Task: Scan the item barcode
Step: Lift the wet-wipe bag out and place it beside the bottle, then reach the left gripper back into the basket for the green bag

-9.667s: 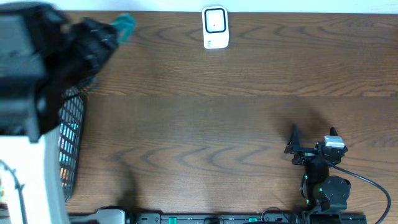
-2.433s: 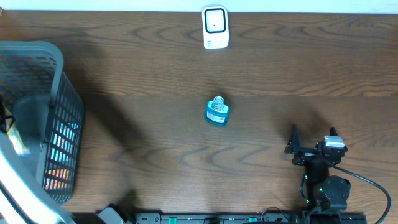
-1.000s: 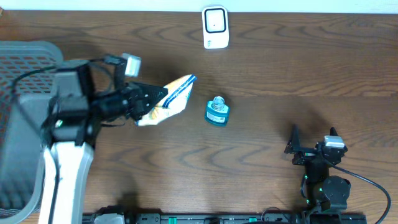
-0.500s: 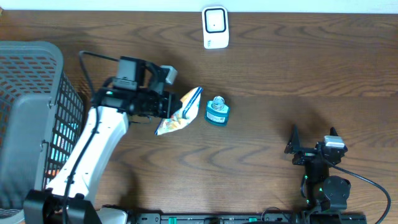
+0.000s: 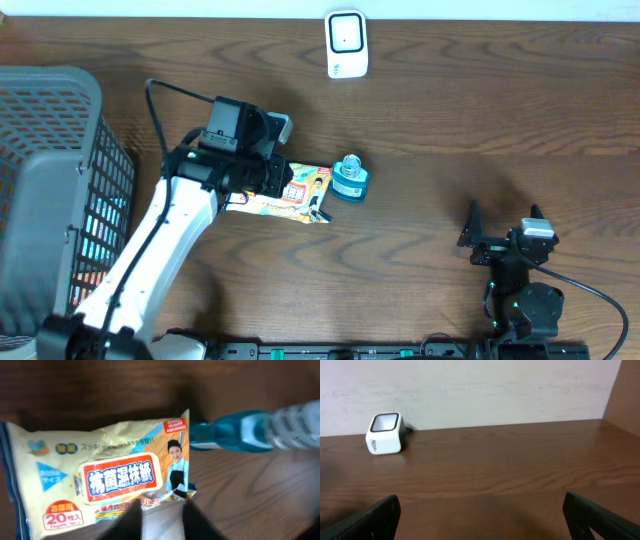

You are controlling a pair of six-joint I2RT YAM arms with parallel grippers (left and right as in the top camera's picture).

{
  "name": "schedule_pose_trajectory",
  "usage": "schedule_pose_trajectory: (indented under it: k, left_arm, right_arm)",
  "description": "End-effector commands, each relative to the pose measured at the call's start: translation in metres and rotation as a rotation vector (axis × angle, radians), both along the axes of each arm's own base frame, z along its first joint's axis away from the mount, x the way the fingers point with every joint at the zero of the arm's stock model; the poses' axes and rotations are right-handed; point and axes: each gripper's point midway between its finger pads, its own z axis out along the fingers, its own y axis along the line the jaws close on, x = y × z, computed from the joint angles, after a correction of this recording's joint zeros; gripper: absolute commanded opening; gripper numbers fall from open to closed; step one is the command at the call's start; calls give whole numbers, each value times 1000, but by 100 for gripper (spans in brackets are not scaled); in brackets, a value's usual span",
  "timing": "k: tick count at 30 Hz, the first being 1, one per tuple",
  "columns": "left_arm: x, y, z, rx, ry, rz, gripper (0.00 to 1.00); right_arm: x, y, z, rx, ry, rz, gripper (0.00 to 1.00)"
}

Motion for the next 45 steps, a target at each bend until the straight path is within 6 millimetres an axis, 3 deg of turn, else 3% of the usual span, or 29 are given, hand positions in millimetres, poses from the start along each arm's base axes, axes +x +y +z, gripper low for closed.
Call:
schedule_pose_trajectory:
  k: [1, 4, 5, 9, 11, 14, 18, 23, 28, 31, 37, 45]
  left_arm:
    - [9, 17, 38, 43, -135, 95, 55]
    - [21, 48, 79, 112, -279, 276, 78]
    - [23, 57, 91, 127, -318, 323, 81]
    - [24, 121, 174, 168, -585, 725, 93]
    - [14, 153, 212, 141, -704, 942, 97]
    - [-5, 190, 254, 83, -827, 1157, 100]
    - [-22, 232, 267, 53, -827, 1347, 99]
    - [-50, 289, 248, 29, -718, 1635, 99]
    - [-64, 326, 203, -62, -504, 1831, 99]
    - [-58, 346, 171, -158, -338, 1863, 99]
    - [-49, 369, 105, -350, 7, 1875, 99]
    - [-58, 371, 5, -238, 453, 1832, 98]
  right_arm:
    - [0, 1, -1, -8, 2, 6, 99]
    - [0, 1, -1, -8, 2, 6, 99]
    - [0, 1, -1, -8, 2, 6, 99]
    - [0, 1, -1, -8, 2, 6, 99]
    - [0, 1, -1, -8, 2, 6, 99]
    - [0, 1, -1, -8, 2, 6, 99]
    - [0, 1, -1, -8, 2, 6, 99]
    - [0, 1, -1, -8, 2, 6, 99]
    - [0, 1, -1, -8, 2, 6, 99]
    - [0, 1, -1, -8, 2, 6, 99]
    - [0, 1, -1, -8, 2, 6, 99]
    - [0, 1, -1, -8, 2, 6, 99]
